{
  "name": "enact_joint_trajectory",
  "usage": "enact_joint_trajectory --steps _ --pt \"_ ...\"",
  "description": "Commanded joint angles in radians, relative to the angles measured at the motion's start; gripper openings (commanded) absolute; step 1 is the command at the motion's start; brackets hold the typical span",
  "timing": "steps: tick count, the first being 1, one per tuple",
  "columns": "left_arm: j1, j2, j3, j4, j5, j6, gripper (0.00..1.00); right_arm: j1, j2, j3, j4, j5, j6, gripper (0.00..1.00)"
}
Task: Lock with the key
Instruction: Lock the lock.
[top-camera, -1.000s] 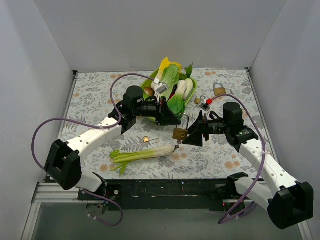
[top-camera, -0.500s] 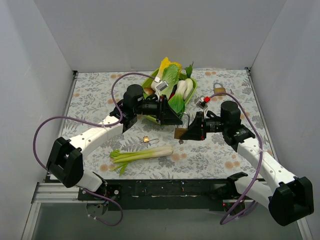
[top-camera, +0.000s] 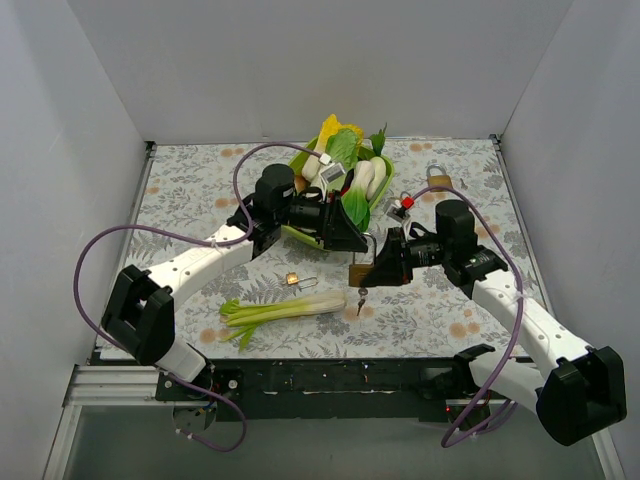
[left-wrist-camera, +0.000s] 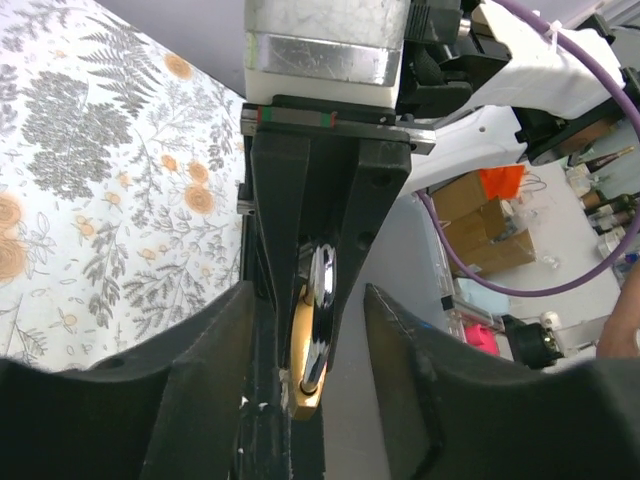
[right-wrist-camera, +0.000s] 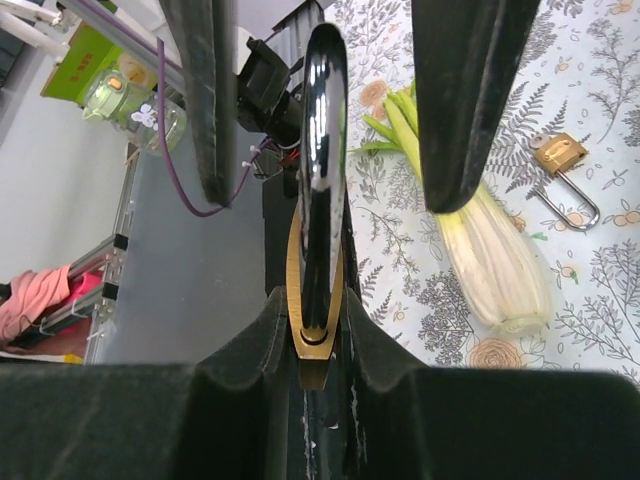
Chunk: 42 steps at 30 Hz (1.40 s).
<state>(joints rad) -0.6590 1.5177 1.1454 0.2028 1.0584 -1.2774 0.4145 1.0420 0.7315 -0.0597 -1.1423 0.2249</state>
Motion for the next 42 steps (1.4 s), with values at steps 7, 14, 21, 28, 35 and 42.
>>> enact_joint_trajectory --steps 7,14,21,28,35,42 --pt "-0.030 0.004 0.033 0.003 -0.028 -0.012 0.00 0.021 0.027 0.100 -0.005 -0.040 -0.042 0.04" --pt "0.064 0.001 -0.010 0.164 -0.035 -0.230 0.00 -0.016 0.024 0.157 -0.144 0.093 -0.074 0.69" --pt "0.090 0.022 -0.021 0.312 -0.067 -0.396 0.00 -0.028 -0.005 0.108 -0.068 0.150 0.023 0.71" --pt "0.107 0.042 -0.021 0.414 -0.069 -0.470 0.00 -0.028 0.003 0.010 0.239 0.064 0.234 0.49" --pt "0.122 0.036 -0.035 0.449 -0.087 -0.487 0.00 -0.029 0.021 -0.004 0.311 0.065 0.318 0.37" --pt "0.124 0.024 -0.062 0.469 -0.095 -0.500 0.00 -0.029 0.036 0.014 0.317 0.073 0.332 0.20"
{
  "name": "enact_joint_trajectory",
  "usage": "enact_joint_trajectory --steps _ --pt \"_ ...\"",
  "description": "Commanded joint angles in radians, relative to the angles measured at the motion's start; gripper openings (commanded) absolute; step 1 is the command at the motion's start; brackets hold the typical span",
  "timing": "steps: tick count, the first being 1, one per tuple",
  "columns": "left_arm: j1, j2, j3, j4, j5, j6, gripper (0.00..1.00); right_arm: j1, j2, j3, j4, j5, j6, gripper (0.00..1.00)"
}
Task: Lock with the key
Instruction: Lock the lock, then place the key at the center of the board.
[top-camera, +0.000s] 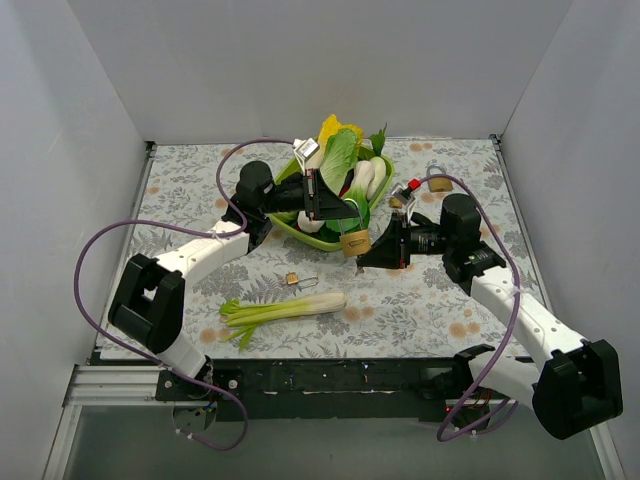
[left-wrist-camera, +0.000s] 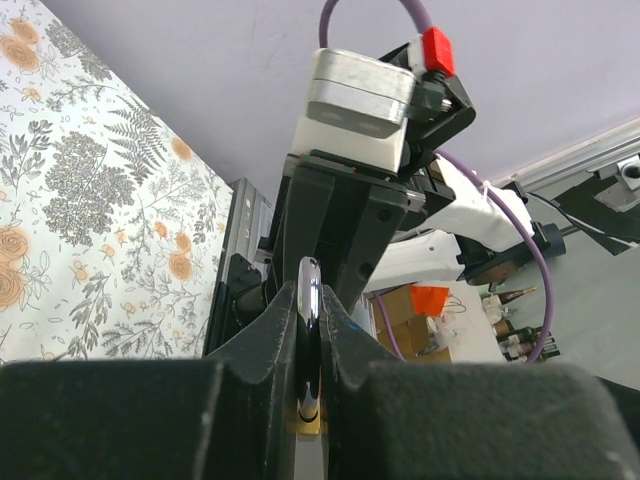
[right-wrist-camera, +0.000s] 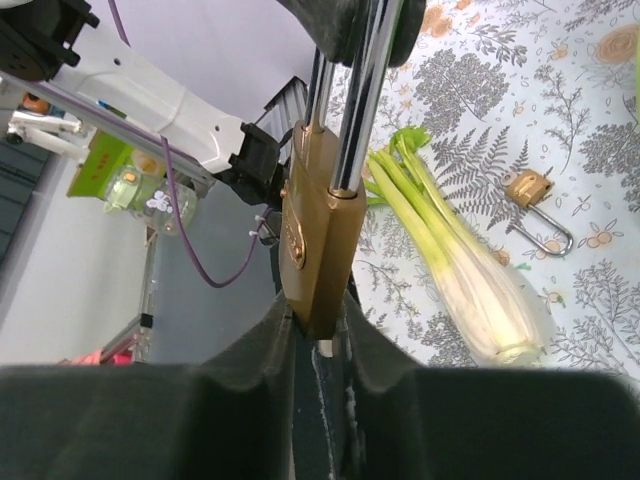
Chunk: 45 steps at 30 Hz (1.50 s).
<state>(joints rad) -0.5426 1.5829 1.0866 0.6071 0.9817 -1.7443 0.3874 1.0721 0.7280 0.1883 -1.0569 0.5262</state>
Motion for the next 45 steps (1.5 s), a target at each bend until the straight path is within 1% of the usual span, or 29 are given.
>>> enact_joint_trajectory --steps 1,2,9,15,19,26,29,32,33,34,35,36,37,38,39,40,41,42,43,44,45 --pt "0.009 -0.043 -0.004 0.065 -0.021 -0.034 0.00 -0.002 0.009 0.017 0.069 -0.015 0.031 0.05" --pt "0.013 -0.043 -0.005 0.063 -0.026 -0.040 0.00 -0.001 0.011 0.016 0.065 -0.020 0.025 0.01" --pt "0.075 -0.024 0.021 0.063 -0.054 -0.060 0.00 -0.002 -0.020 -0.022 -0.027 -0.034 -0.021 0.01" --pt "0.139 0.035 0.110 0.086 -0.084 -0.084 0.00 -0.001 -0.046 -0.088 -0.093 -0.060 -0.057 0.01" --pt "0.177 0.060 0.148 0.086 -0.094 -0.098 0.00 -0.001 -0.057 -0.091 -0.131 -0.061 -0.081 0.01" --pt "0.187 0.055 0.154 0.083 -0.112 -0.107 0.00 -0.002 -0.047 -0.084 -0.133 -0.051 -0.087 0.01" --pt "0.199 0.043 0.159 0.083 -0.089 -0.090 0.00 -0.016 -0.046 -0.047 -0.187 -0.019 -0.129 0.01" --pt "0.204 0.002 0.148 0.089 -0.029 -0.040 0.00 -0.096 -0.040 0.000 -0.304 -0.020 -0.196 0.01" --pt "0.202 -0.017 0.145 0.067 -0.015 0.030 0.00 -0.158 -0.023 0.025 -0.361 -0.020 -0.294 0.01" --pt "0.202 -0.032 0.136 -0.004 -0.006 0.072 0.00 -0.195 -0.011 0.081 -0.483 -0.014 -0.352 0.01" --pt "0.202 -0.072 0.130 -0.047 0.000 0.127 0.00 -0.232 0.005 0.118 -0.559 -0.011 -0.426 0.01" --pt "0.202 -0.089 0.124 -0.093 0.009 0.226 0.00 -0.316 0.049 0.152 -0.622 -0.008 -0.554 0.01" --pt "0.202 -0.104 0.121 -0.203 0.012 0.289 0.00 -0.362 0.073 0.187 -0.685 -0.008 -0.625 0.01" --pt "0.202 -0.119 0.119 -0.254 0.020 0.342 0.00 -0.418 0.106 0.268 -0.810 -0.026 -0.682 0.01" --pt "0.202 -0.144 0.115 -0.297 0.034 0.388 0.00 -0.508 0.173 0.309 -0.870 -0.029 -0.743 0.01" --pt "0.202 -0.156 0.111 -0.391 0.032 0.492 0.00 -0.548 0.211 0.359 -0.936 -0.022 -0.861 0.01" --pt "0.202 -0.170 0.105 -0.436 0.023 0.538 0.00 -0.624 0.250 0.443 -1.031 -0.012 -0.914 0.01" --pt "0.202 -0.194 0.099 -0.469 0.020 0.587 0.00 -0.657 0.332 0.497 -1.091 -0.008 -0.980 0.01" --pt "0.202 -0.204 0.096 -0.525 0.014 0.659 0.00 -0.688 0.377 0.543 -1.136 0.004 -1.076 0.01" --pt "0.202 -0.211 0.093 -0.553 0.009 0.698 0.00 -0.734 0.466 0.642 -1.177 0.055 -1.119 0.01" --pt "0.202 -0.219 0.091 -0.576 0.005 0.721 0.00 -0.752 0.514 0.689 -1.252 0.083 -1.150 0.01"
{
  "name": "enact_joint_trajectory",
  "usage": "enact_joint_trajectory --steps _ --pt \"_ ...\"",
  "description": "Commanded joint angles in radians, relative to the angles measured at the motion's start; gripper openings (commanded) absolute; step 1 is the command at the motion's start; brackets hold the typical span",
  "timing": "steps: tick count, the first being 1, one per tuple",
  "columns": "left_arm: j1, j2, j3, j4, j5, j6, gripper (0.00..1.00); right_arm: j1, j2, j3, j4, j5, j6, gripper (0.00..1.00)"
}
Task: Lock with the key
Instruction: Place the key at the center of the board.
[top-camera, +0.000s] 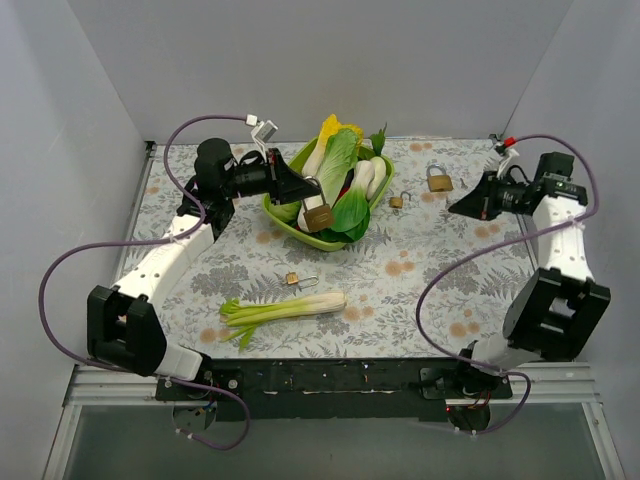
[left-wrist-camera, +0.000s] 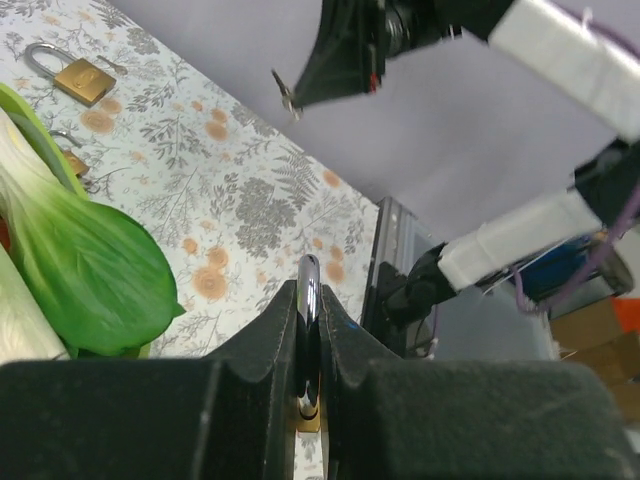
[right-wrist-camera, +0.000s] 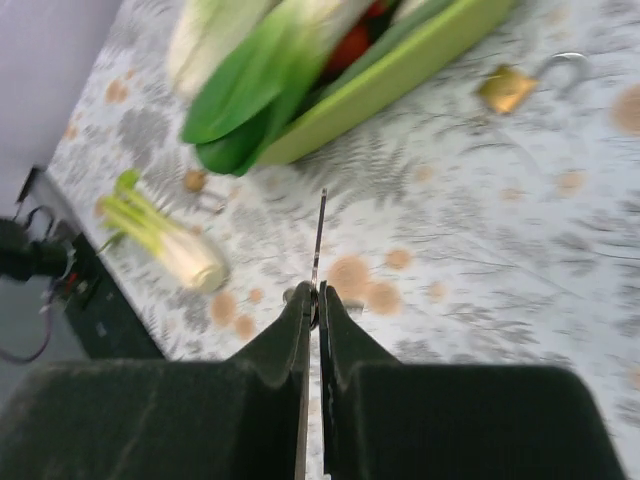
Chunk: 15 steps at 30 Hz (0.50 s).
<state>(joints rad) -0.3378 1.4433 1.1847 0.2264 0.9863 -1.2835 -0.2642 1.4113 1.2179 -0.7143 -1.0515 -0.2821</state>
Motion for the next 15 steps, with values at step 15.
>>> enact_joint_trajectory --steps 15 --pt "-0.003 -0.100 -0.008 -0.315 -0.046 0.394 0.00 -0.158 0.627 0.497 -0.229 0.401 -0.308 0.01"
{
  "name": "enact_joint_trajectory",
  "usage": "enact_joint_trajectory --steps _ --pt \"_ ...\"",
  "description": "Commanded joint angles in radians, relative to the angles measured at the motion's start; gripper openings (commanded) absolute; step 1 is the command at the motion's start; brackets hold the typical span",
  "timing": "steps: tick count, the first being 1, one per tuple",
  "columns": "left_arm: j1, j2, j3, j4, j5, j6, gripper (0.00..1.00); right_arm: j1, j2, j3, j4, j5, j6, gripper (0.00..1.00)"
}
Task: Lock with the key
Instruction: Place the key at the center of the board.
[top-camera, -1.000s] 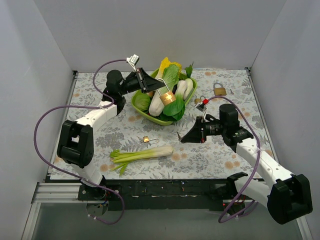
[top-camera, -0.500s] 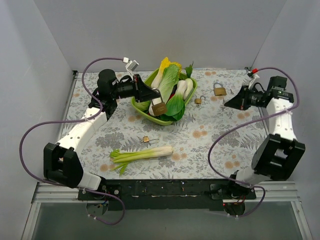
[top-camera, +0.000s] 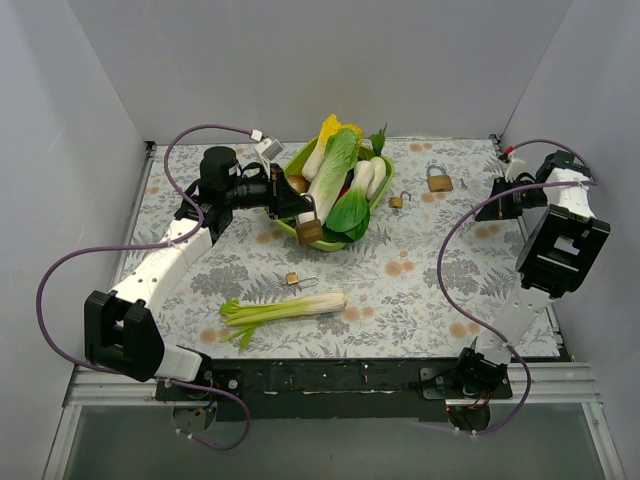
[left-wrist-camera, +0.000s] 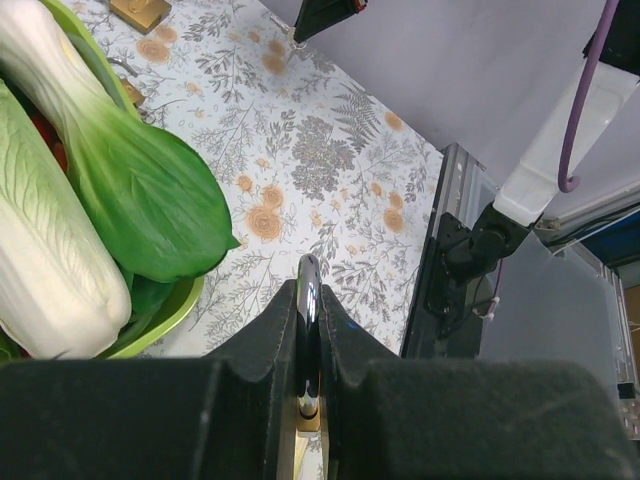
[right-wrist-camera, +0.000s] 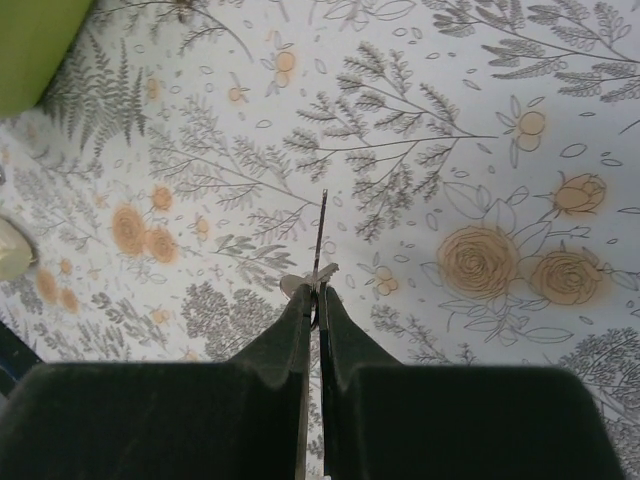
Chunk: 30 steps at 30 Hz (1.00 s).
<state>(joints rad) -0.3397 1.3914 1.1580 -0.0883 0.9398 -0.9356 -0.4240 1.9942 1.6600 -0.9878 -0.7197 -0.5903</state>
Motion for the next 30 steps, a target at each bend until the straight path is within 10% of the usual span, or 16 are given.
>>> enact_joint_trajectory --steps 1,27,30 --pt "-0.001 -0.046 0.017 -0.007 0.001 0.046 0.00 0.004 0.057 0.061 0.054 0.077 0.000 0.01" --pt "-0.001 0.014 0.039 -0.024 -0.006 -0.015 0.00 0.047 0.314 0.253 0.138 0.141 -0.020 0.02" --pt "0.001 0.014 0.040 -0.027 -0.012 -0.022 0.00 0.048 0.319 0.256 0.152 0.155 -0.008 0.22"
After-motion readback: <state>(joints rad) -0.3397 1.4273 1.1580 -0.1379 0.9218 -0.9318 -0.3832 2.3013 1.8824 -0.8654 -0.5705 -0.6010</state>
